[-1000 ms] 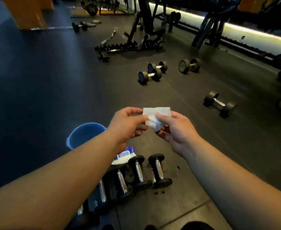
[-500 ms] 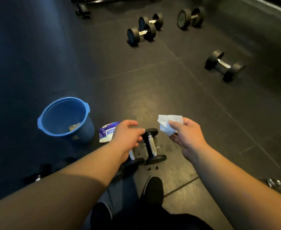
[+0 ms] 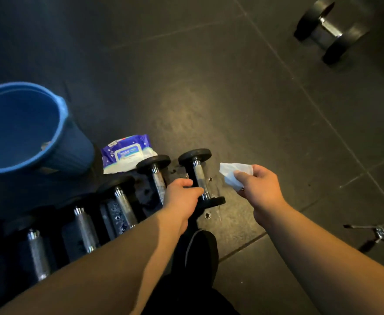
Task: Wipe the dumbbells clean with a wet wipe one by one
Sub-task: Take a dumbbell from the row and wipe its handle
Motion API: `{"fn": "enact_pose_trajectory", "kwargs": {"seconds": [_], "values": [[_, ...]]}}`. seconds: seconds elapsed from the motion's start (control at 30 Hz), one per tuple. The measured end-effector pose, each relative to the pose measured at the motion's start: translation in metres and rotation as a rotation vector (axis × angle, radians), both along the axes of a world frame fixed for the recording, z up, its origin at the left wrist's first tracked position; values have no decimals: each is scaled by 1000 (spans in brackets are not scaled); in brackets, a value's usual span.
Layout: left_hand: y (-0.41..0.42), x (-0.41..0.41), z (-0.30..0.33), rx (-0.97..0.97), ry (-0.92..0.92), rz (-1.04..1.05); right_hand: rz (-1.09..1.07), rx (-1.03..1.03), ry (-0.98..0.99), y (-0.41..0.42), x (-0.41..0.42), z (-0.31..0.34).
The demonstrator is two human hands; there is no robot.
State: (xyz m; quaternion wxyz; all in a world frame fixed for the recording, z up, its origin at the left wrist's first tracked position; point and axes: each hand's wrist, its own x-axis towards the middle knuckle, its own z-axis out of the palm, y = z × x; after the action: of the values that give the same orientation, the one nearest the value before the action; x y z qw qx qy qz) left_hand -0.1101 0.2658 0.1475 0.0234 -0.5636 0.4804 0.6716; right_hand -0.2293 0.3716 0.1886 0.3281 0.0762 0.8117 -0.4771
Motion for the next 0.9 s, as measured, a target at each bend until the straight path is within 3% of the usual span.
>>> {"fn": "enact_pose_trajectory", "kwargs": {"seconds": [0.17,0.37,0.6,0.9], "values": [[5,-18,-46,96,-4,70,76,114,57,-5,-3,-46],[-3,-26,-80,69,-20,64,140,196,86,-18,-6,-82],[-10,-32,-97,58,-13,-6,183,250,124,-35,-3,-108],[-17,-38,-106,33,5,-41,308,492,354,-63,-12,-136]]}}
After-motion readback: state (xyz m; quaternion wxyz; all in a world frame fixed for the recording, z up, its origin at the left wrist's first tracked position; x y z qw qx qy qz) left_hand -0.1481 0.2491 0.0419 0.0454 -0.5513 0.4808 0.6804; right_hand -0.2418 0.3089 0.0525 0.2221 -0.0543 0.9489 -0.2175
